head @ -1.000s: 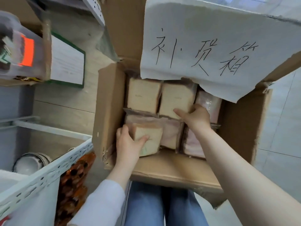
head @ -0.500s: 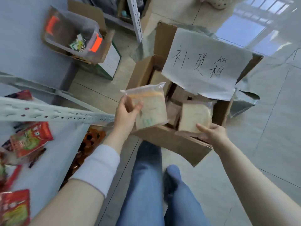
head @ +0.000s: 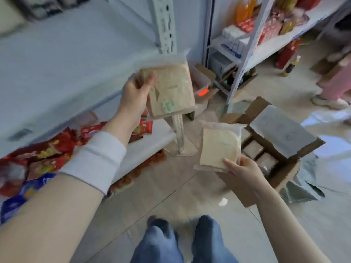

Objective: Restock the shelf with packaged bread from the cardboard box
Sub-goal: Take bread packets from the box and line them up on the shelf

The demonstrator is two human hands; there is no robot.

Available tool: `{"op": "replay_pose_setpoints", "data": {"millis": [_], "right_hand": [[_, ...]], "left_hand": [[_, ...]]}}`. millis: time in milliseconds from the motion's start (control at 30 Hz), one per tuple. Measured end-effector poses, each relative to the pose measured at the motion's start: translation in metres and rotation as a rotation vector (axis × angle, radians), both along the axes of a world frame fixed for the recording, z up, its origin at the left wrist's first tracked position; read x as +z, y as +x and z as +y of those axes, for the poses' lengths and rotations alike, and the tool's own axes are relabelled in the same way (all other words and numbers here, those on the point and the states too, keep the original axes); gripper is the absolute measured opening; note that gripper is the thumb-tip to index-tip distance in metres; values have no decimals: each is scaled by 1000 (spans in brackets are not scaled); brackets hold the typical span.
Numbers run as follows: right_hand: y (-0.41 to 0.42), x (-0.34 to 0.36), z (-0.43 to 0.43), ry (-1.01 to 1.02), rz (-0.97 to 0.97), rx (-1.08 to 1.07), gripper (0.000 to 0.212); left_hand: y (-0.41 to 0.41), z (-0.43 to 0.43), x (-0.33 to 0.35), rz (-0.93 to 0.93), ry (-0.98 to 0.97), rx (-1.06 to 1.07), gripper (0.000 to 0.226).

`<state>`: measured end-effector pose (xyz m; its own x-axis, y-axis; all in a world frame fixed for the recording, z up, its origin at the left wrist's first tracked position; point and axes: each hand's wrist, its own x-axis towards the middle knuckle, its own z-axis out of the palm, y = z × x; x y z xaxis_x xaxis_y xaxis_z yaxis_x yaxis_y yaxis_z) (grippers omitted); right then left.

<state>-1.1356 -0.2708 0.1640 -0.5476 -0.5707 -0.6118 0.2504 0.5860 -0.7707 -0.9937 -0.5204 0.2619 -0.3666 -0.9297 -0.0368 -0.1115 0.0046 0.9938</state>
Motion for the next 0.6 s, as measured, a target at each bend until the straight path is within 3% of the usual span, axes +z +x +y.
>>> {"op": "replay_pose_setpoints", "data": {"millis": [233,367,600], "right_hand": [[105,109,-144,-344,64,192,13],[165,148,-228,-472,111,318,12],[210,162,-384,-507,202,403,35]], "left_hand": [[168,-98,99,48,-204,210,18],[258,-164,105,21,-247,345,25],[324,-287,90,62,-213,496,12]]}}
